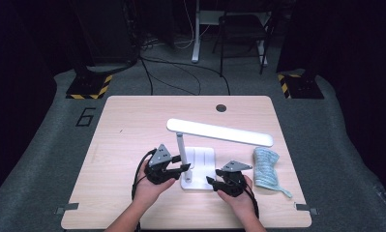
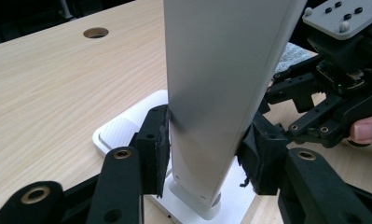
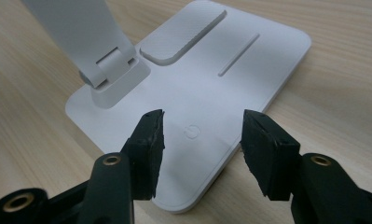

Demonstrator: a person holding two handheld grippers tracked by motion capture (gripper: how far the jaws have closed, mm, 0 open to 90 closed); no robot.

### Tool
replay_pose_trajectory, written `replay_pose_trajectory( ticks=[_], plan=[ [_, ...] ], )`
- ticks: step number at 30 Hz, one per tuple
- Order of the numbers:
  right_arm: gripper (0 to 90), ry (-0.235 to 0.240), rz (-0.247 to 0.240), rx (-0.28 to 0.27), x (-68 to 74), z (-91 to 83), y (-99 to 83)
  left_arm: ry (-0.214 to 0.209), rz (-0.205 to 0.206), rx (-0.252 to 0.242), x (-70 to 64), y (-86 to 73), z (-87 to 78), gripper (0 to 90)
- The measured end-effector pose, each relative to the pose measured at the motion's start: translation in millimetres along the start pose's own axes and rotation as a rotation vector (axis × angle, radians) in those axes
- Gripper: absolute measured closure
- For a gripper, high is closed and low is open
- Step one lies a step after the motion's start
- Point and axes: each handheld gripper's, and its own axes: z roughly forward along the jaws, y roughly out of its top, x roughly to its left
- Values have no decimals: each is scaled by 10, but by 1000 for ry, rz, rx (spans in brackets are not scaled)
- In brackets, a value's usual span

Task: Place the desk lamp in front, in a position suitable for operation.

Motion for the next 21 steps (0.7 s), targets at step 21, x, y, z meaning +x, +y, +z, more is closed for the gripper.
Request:
replay_pose_trajectory(
  ticks=[21],
  plan=[
    [458,57,-60,51,159,65,-24,37,-57,-33,100,-60,-93,657]
  ],
)
